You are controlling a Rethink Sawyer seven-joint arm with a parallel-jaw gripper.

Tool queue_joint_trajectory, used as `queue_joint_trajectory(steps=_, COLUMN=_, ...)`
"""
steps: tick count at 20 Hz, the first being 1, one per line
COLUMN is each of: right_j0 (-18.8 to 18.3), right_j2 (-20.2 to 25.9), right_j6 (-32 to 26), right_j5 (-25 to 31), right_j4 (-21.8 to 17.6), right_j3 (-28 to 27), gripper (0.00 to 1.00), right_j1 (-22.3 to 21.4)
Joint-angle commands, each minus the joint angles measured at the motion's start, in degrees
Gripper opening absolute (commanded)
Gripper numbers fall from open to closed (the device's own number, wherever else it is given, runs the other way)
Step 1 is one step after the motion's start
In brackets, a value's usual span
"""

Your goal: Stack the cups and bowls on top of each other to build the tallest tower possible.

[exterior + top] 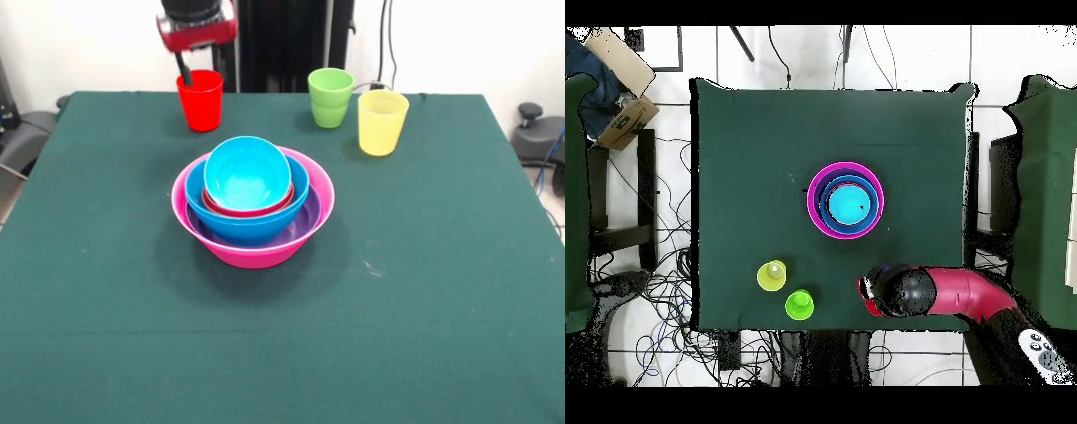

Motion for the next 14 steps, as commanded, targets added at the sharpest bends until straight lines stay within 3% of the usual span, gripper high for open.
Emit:
queue_joint_trajectory(steps=1, right_j0=4.7, right_j2=7.0, right_j6=-7.2, right_j5=27.3, right_j4=10.1, right_j3=-8.0, gripper=1.00, right_j1=-10.7)
queue_joint_trajectory(steps=6, right_j0=4.9, right_j2=7.8, right_j6=-7.6, right_j5=32.2, right_j4=9.6, right_j3=-11.2, gripper=1.00, right_j1=-10.1)
queue_joint_trajectory(steps=14, right_j0=3.9, right_j2=7.7, right_j6=-5.9, right_j5=26.6, right_j4=5.7, right_j3=-8.4, gripper=1.00, right_j1=-8.6)
